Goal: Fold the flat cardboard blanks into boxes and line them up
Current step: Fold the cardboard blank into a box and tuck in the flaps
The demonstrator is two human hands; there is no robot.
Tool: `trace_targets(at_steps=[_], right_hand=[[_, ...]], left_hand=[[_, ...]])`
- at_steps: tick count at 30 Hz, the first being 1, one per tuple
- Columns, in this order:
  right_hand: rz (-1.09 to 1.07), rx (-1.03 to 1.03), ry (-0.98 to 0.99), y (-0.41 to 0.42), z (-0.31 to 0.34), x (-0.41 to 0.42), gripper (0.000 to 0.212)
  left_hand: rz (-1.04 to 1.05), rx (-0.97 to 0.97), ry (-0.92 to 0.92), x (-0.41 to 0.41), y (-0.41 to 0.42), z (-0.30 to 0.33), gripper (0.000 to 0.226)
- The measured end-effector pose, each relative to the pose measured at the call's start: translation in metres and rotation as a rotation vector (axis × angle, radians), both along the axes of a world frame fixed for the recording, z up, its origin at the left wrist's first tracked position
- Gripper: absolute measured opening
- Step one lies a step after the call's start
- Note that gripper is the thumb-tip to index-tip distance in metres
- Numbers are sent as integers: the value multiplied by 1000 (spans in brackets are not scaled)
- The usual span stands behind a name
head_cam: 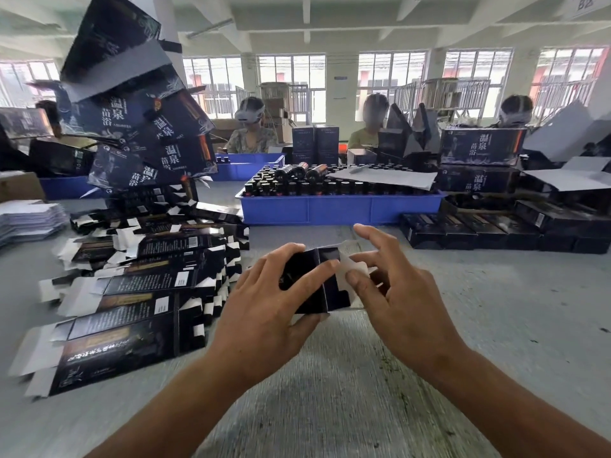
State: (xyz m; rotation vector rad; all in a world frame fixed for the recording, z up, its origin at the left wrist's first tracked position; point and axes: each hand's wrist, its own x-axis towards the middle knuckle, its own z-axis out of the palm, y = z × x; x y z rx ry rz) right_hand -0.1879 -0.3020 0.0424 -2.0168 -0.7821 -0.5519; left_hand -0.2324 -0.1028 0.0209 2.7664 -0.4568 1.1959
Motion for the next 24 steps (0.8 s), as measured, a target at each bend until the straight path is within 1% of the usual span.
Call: trace_targets(at_steps=[3,5,7,9,12,13,16,17,18,19,21,23,24], right_hand=[[2,-22,-87,2,-3,-1,33],[11,-31,-145,2,-4,-1,25],[15,-63,-176,2,-3,0,23],[35,-93,-167,2,-2,0,24],[102,-85,-42,2,0,-1,26],[138,-76,27,2,0,-1,29],[234,-132,166,-1,2,-4,61],[255,-162,180,-1,2,-4,66],[262,-171,179,-1,1,-5,66],[246,-151,164,-1,1,-4,62],[170,-60,116,1,-1,-4,47],[92,11,67,3,-2,-5,34],[73,29,47,5,-3,-6,32]], left_hand=[[-30,3,-9,-2,2,-2,67],[-40,-20,-11,-4,2,-1,67],[-51,-48,-15,-5,3,-1,70],[-41,-32,-8,-6,2,-2,76],[-9,-3,5,-6,4,-2,73],[-6,-12,5,-6,5,-2,69],[-2,-37,-7,-6,10,-4,62],[1,-40,-10,-6,11,-5,62],[5,-40,-9,-6,12,-6,64],[9,-39,-7,-7,12,-6,65],[15,-22,-6,-8,9,-6,64],[9,7,-23,-10,3,-6,58],[8,21,-34,-11,2,-6,55]])
